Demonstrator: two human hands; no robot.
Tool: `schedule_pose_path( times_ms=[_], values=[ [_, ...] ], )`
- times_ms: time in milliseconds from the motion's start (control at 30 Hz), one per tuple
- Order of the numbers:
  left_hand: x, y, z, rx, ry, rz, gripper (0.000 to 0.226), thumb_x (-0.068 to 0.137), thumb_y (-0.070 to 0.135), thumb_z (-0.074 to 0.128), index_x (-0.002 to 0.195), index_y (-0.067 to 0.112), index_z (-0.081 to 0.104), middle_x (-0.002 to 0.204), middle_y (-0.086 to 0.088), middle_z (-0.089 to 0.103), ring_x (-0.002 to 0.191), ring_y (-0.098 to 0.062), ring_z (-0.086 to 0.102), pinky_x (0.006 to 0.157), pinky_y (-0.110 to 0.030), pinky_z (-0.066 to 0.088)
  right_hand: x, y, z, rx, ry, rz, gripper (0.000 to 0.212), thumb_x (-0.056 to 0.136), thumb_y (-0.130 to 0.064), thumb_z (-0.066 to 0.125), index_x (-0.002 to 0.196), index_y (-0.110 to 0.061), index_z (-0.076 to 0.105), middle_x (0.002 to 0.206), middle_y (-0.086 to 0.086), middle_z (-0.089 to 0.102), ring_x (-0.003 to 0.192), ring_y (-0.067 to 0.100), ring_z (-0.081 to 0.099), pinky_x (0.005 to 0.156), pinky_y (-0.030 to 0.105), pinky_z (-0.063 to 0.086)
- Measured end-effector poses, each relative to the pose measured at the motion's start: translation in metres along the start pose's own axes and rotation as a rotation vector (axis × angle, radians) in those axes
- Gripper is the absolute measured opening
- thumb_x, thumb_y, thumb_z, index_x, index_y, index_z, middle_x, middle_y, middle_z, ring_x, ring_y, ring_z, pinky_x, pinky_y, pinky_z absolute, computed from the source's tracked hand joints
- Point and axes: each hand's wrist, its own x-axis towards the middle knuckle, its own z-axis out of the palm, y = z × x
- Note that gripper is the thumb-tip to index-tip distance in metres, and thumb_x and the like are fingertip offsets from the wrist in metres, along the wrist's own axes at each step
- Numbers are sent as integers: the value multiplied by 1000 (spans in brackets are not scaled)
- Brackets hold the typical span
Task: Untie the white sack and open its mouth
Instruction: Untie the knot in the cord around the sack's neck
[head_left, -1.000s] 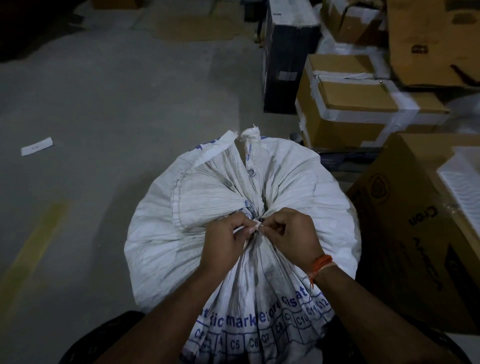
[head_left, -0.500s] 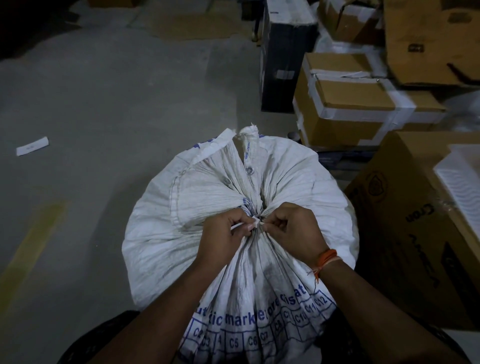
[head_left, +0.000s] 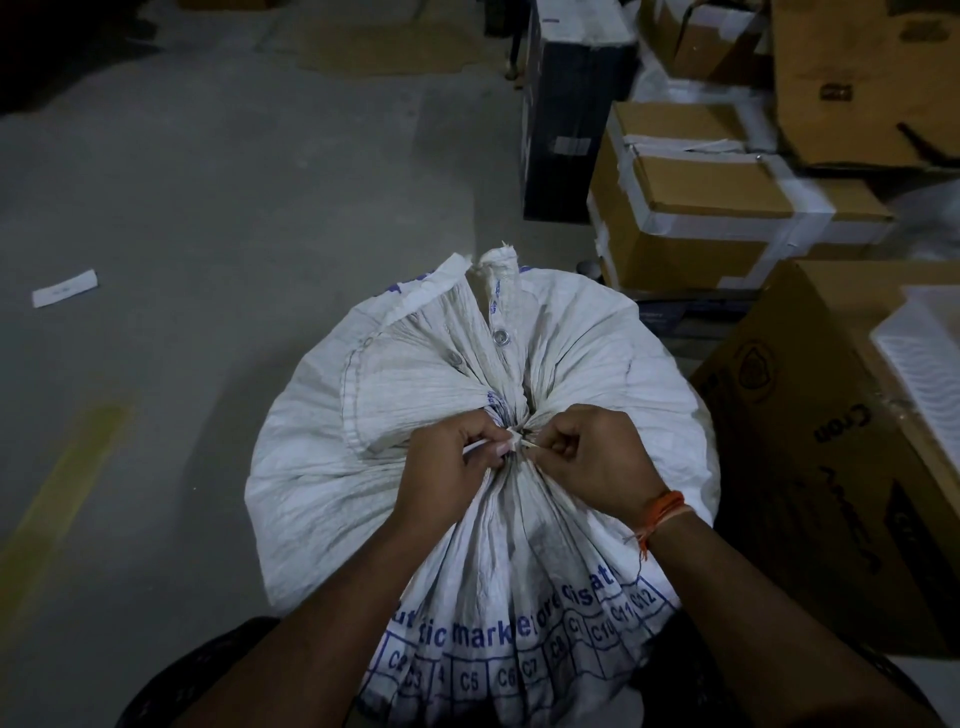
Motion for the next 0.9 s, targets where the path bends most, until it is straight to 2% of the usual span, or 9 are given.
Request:
schedule_pose_path(
  times_ms=[67, 200, 433, 567, 700, 800, 900],
  values=[
    [0, 0, 1, -6, -2, -9, 6, 88, 10, 78, 86, 15, 79, 87, 7, 80, 76, -8, 77, 78, -44, 64, 0, 1, -2, -14, 2, -3, 10, 76, -24, 84, 71, -20, 76, 67, -8, 66, 58, 0, 55, 58, 6, 38],
    [-3, 2, 2, 48, -11, 61, 13, 87, 7, 76, 84, 19, 78, 86, 9, 79, 81, -3, 73, 79, -38, 60, 0, -1, 7, -40, 22, -34, 9, 74, -16, 83, 70, -16, 75, 71, -2, 69, 62, 10, 60, 60, 16, 42],
    [-2, 3, 0, 18, -10, 16, 10, 88, 8, 77, 84, 17, 78, 82, 6, 79, 77, -9, 75, 76, -41, 62, 0, -4, 3, -8, -15, -25, 9, 76, -26, 83, 73, -21, 77, 68, -8, 68, 57, 3, 59, 58, 6, 42],
    [-2, 6, 0, -39, -2, -27, 7, 88, 3, 76, 85, 9, 78, 83, 3, 79, 71, -11, 77, 75, -41, 64, 0, 1, -11, -51, -65, -15, 9, 75, -23, 82, 70, -22, 75, 60, -17, 56, 55, -6, 53, 56, 5, 38],
    [-3, 6, 2, 27, -12, 28, 13, 87, 5, 77, 84, 17, 78, 85, 9, 79, 76, -3, 74, 76, -29, 61, -1, -1, -1, -71, -33, -51, 7, 77, -20, 80, 72, -19, 75, 66, -13, 58, 58, 2, 53, 59, 10, 36],
    [-4, 2, 1, 43, -11, 32, 18, 86, 3, 76, 84, 20, 77, 86, 10, 78, 83, -4, 73, 79, -29, 59, 1, -4, 9, -62, -9, -62, 8, 77, -20, 80, 71, -19, 74, 66, -13, 57, 60, 3, 52, 59, 12, 35],
    [-4, 4, -1, 37, -7, 29, 14, 86, 3, 76, 86, 18, 78, 87, 10, 79, 83, -4, 74, 79, -30, 60, 1, -4, 8, -48, -5, -38, 8, 77, -25, 81, 74, -22, 74, 65, -14, 60, 58, 4, 56, 58, 8, 37]
  ],
)
